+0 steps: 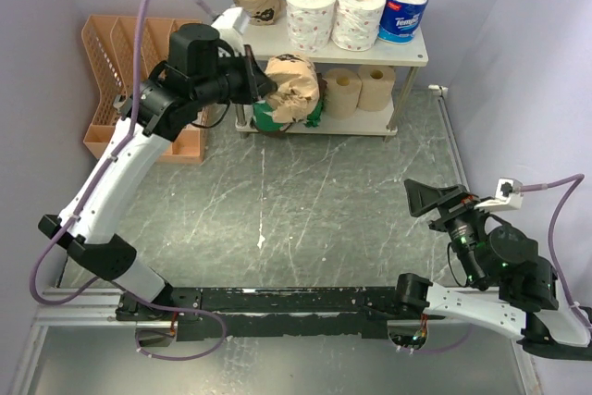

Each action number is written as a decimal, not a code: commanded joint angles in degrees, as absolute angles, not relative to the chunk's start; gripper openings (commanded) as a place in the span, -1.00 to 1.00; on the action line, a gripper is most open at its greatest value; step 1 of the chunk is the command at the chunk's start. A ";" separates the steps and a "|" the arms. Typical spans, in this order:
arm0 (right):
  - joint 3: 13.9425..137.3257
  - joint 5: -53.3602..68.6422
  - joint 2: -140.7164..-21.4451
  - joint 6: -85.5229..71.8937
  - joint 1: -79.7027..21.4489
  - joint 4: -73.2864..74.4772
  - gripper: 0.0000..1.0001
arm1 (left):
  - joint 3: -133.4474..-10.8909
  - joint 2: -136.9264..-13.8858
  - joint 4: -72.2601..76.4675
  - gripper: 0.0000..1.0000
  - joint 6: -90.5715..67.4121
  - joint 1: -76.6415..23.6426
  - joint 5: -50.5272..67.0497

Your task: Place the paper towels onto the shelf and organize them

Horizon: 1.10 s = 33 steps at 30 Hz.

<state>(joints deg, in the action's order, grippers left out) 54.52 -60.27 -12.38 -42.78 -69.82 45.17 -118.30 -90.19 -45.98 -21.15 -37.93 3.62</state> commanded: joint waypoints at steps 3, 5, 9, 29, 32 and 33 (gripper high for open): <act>54.25 -58.23 -13.97 -42.96 -69.51 42.83 1.00 | -117.28 -91.20 -41.10 -0.86 -60.73 -30.21 11.21; 53.99 -58.18 -14.31 -43.28 -69.39 42.65 1.00 | -118.87 -92.04 -41.45 -0.86 -67.94 -29.12 11.59; 53.23 -56.46 -14.71 -43.34 -69.10 41.64 1.00 | -120.87 -94.08 -40.98 -0.86 -80.84 -26.12 12.09; 52.16 -54.89 -15.43 -44.07 -68.67 41.00 1.00 | -123.37 -97.33 -32.09 -0.86 -91.85 -17.41 5.12; 51.95 -55.06 -14.57 -44.04 -68.73 41.13 1.00 | -123.06 -97.49 -31.14 -0.86 -91.53 -17.32 4.63; 51.83 -55.10 -14.39 -43.85 -68.73 41.07 1.00 | -122.98 -97.47 -30.89 -0.86 -91.45 -17.32 4.37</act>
